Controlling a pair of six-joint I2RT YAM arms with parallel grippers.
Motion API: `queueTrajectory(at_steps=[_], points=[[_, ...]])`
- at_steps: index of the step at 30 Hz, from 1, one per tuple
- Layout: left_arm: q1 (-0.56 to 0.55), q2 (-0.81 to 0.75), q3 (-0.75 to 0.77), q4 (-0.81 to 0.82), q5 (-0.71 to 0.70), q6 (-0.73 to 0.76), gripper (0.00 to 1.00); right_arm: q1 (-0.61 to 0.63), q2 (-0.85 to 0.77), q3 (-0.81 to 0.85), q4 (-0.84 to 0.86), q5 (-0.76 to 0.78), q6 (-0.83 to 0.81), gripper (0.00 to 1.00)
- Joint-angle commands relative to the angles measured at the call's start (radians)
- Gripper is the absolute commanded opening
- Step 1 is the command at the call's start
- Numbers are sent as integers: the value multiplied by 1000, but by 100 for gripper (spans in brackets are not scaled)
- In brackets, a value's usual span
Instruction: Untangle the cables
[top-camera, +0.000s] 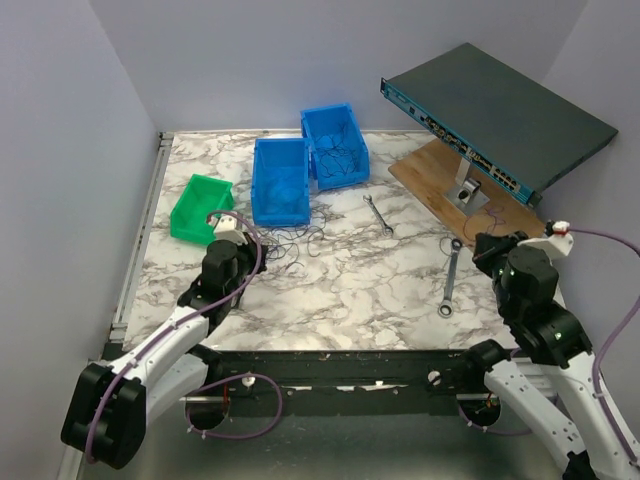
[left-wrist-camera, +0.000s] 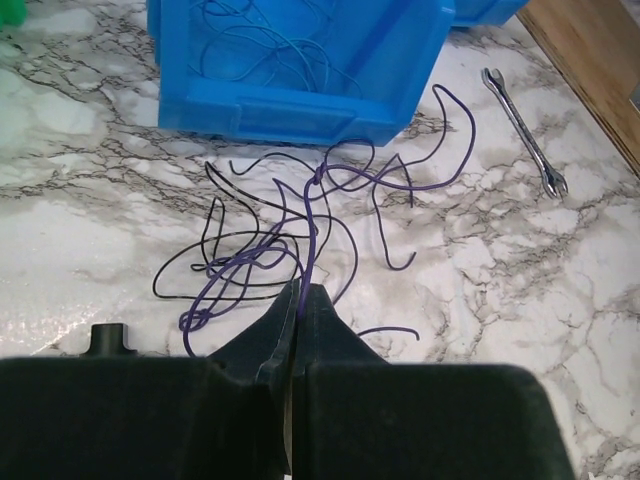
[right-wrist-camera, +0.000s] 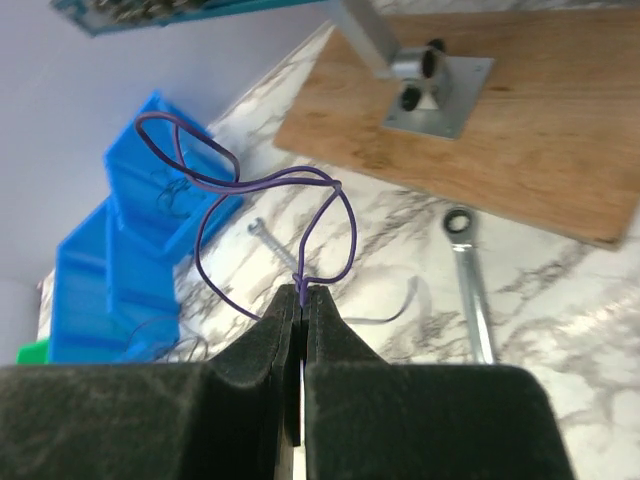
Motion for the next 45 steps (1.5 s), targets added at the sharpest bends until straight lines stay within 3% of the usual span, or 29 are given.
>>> queueTrajectory(at_steps=[1, 7, 11, 12, 15, 18, 23, 29, 35, 41, 45], points=[[-20, -23, 36, 4, 83, 25, 0, -2, 121, 5, 172, -296, -133, 1], [-57, -33, 65, -85, 5, 27, 0, -3, 346, 88, 402, -659, -145, 1], [-58, -22, 85, -113, -15, 27, 15, 7, 531, 232, 483, -806, -150, 1], [-58, -24, 84, -115, -18, 27, 21, 20, 570, 266, 501, -826, -154, 1], [-58, -49, 75, -120, -42, 27, 67, 97, 705, 370, 509, -826, -183, 1], [-57, -96, 68, -139, -78, 30, 84, 174, 829, 467, 512, -794, -215, 1], [-41, -215, 124, -312, -168, -48, 87, 249, 1023, 639, 524, -786, -245, 1], [-10, -366, 244, -663, -354, -234, 85, 323, 1256, 859, 573, -755, -281, 1], [23, -445, 452, -951, -583, -238, 89, 395, 1527, 1133, 597, -757, -302, 1], [28, -467, 563, -1015, -611, -170, 89, 444, 1805, 1471, 573, -751, -332, 1], [28, -467, 583, -1013, -607, -126, 89, 453, 1919, 1530, 674, -735, -352, 1]])
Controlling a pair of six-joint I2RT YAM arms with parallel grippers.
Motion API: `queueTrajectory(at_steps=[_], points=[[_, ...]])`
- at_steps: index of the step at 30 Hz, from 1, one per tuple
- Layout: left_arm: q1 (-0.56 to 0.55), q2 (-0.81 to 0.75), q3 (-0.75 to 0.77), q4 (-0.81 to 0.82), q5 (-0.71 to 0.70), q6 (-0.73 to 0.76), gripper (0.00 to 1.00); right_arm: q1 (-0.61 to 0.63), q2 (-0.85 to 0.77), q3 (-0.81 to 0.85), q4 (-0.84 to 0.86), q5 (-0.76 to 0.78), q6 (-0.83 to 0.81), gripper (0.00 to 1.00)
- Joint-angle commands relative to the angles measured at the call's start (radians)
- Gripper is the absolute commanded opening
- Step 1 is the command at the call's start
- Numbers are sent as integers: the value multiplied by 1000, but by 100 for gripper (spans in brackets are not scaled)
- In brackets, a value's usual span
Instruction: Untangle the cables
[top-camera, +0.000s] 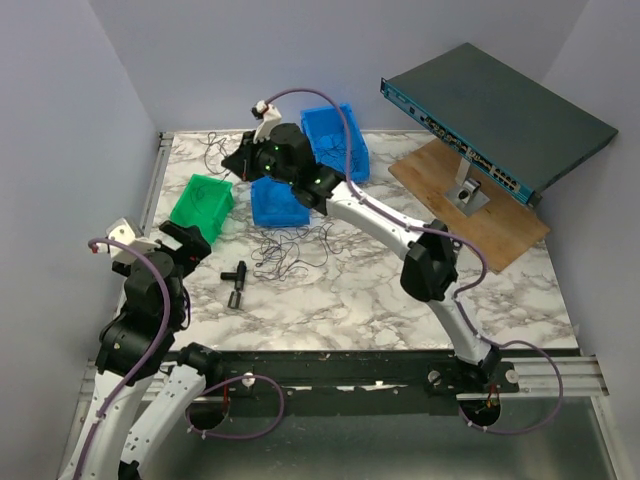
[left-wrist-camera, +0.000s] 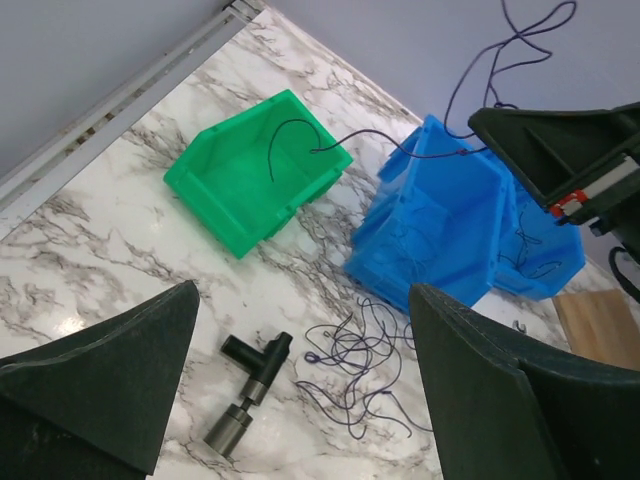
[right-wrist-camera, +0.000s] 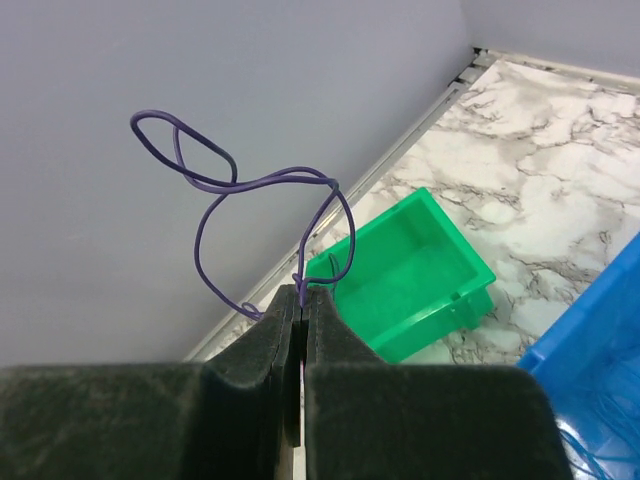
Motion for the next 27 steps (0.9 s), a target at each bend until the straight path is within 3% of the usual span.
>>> queueTrajectory(at_steps=[1, 9, 11, 14, 15, 19, 27], points=[[6, 2, 26, -74, -42, 77, 89, 16, 111, 63, 112, 27, -54, 1], [7, 48, 37, -60, -14, 132, 89, 71, 338, 196, 192, 114, -152, 1], [9, 57, 39, -57, -3, 138, 89, 89, 366, 221, 195, 160, -181, 19], [9, 65, 38, -53, 20, 147, 89, 96, 363, 218, 192, 166, -182, 66], [9, 67, 37, -54, 28, 150, 89, 96, 349, 211, 184, 164, -186, 72], [9, 74, 29, -51, 74, 150, 90, 95, 211, 74, 176, 169, -208, 74], [7, 108, -77, 69, 289, 153, 92, 92, -242, -482, 181, 303, -218, 79]])
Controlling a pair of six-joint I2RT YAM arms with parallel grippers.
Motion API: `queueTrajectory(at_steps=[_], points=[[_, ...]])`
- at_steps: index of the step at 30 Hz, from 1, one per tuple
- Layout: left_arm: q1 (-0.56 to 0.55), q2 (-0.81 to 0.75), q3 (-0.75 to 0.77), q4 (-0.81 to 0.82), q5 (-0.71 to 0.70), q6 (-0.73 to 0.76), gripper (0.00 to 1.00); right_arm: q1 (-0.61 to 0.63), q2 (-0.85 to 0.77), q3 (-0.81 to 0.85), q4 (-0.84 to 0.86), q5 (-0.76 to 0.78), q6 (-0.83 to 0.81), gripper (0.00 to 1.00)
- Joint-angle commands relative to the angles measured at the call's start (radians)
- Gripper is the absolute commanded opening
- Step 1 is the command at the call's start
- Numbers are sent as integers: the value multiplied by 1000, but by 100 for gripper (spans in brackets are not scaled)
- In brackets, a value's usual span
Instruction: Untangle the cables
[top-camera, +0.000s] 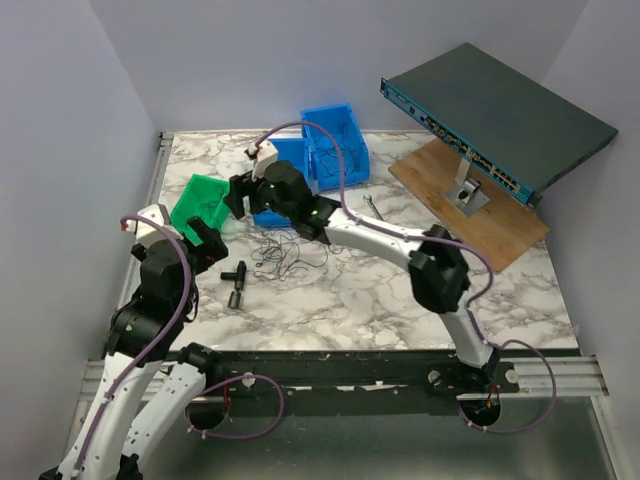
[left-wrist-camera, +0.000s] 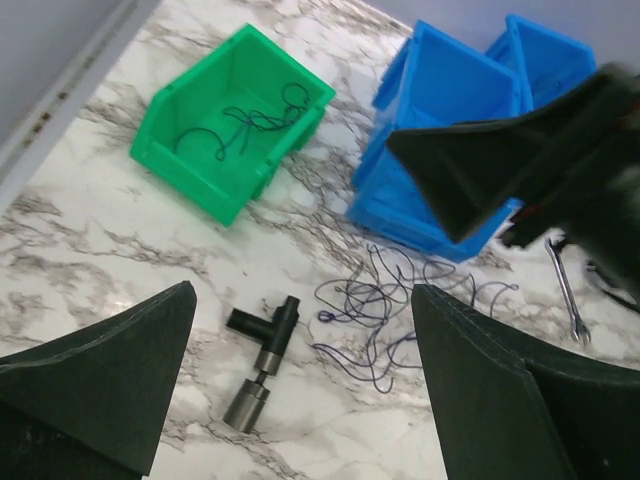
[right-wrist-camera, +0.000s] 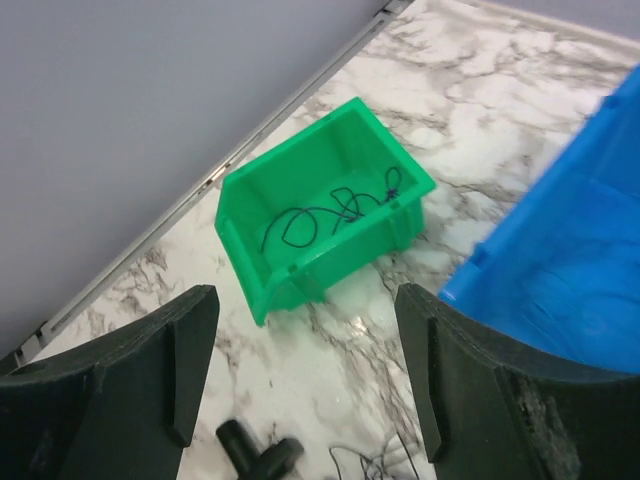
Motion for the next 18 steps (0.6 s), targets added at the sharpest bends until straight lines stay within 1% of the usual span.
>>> queueTrajectory(at_steps=[1, 3, 5, 7, 10, 12, 14, 16, 18], points=[[7, 48, -106, 116, 220, 15, 92, -7, -295, -293, 37, 158, -9, 79], [2, 94, -157, 169, 318, -15, 92, -19, -427, -476, 56, 204, 20, 80], [-20, 129, -236, 280, 406, -28, 92, -38, -561, -658, 87, 229, 58, 80], [-59, 159, -320, 420, 434, -24, 90, -63, -676, -825, 109, 223, 105, 80], [-93, 254, -354, 513, 400, 19, 89, -85, -793, -1023, 134, 208, 141, 80], [-102, 317, -350, 547, 373, 68, 88, -90, -808, -1113, 141, 223, 148, 80], [-104, 351, -363, 612, 373, 101, 87, -94, -781, -1144, 141, 242, 158, 81], [-110, 366, -388, 688, 378, 115, 86, -95, -730, -1148, 160, 258, 165, 84], [-119, 360, -437, 804, 382, 138, 86, -95, -660, -1121, 174, 290, 168, 87]])
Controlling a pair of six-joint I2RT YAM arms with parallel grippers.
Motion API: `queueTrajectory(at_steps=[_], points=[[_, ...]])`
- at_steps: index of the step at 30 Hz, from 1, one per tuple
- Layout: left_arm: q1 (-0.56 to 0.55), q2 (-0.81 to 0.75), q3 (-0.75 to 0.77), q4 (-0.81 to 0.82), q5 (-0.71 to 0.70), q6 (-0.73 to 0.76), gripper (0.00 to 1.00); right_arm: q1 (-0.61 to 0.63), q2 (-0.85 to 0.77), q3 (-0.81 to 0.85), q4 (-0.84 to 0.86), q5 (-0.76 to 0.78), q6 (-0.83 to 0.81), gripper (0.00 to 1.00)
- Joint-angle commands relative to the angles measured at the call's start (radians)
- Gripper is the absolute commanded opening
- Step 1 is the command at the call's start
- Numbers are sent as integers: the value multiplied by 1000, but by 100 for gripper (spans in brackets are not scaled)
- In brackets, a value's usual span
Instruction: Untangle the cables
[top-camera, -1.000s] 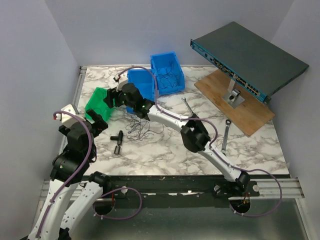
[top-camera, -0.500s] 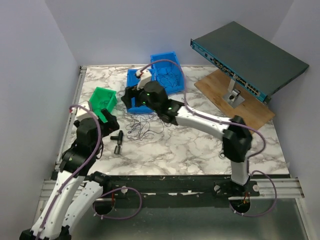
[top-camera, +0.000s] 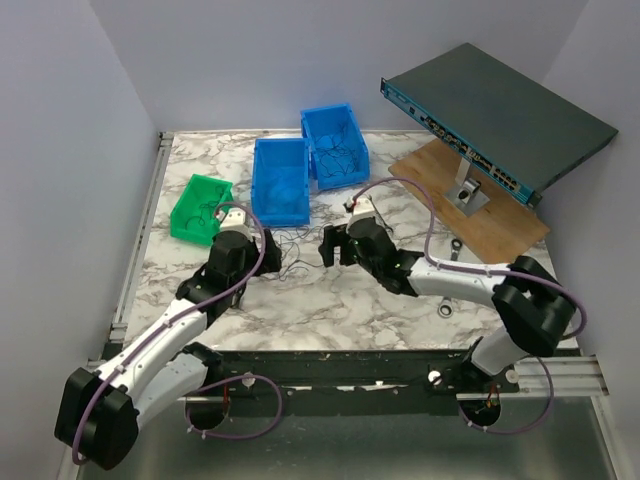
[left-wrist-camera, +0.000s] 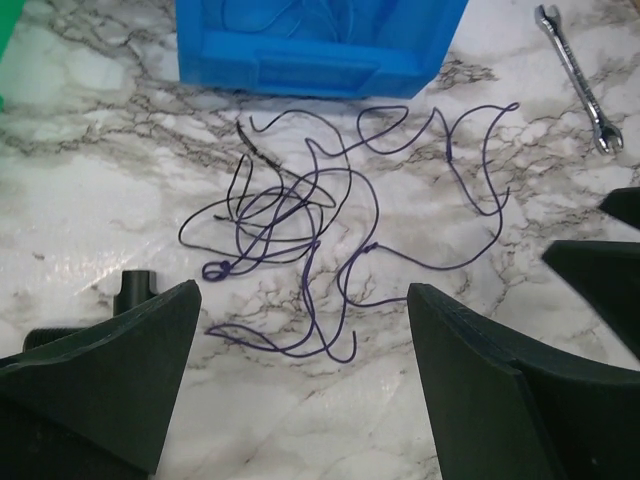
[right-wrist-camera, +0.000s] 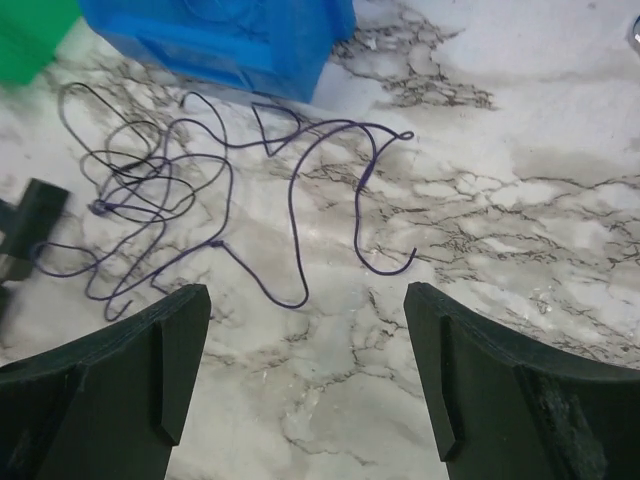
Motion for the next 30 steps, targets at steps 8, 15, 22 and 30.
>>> queueTrajectory(at_steps=[8, 15, 22, 30], points=[[-28, -83, -171, 412, -24, 92, 86, 2, 318, 162, 27, 140, 26, 64], [-28, -77, -178, 435, 15, 93, 85, 2, 343, 119, 79, 184, 60, 1], [-31, -52, -170, 461, 105, 124, 81, 2, -38, -49, -5, 220, 88, 1], [-46, 22, -154, 512, 238, 155, 81, 3, -578, -113, -438, 210, 166, 1]])
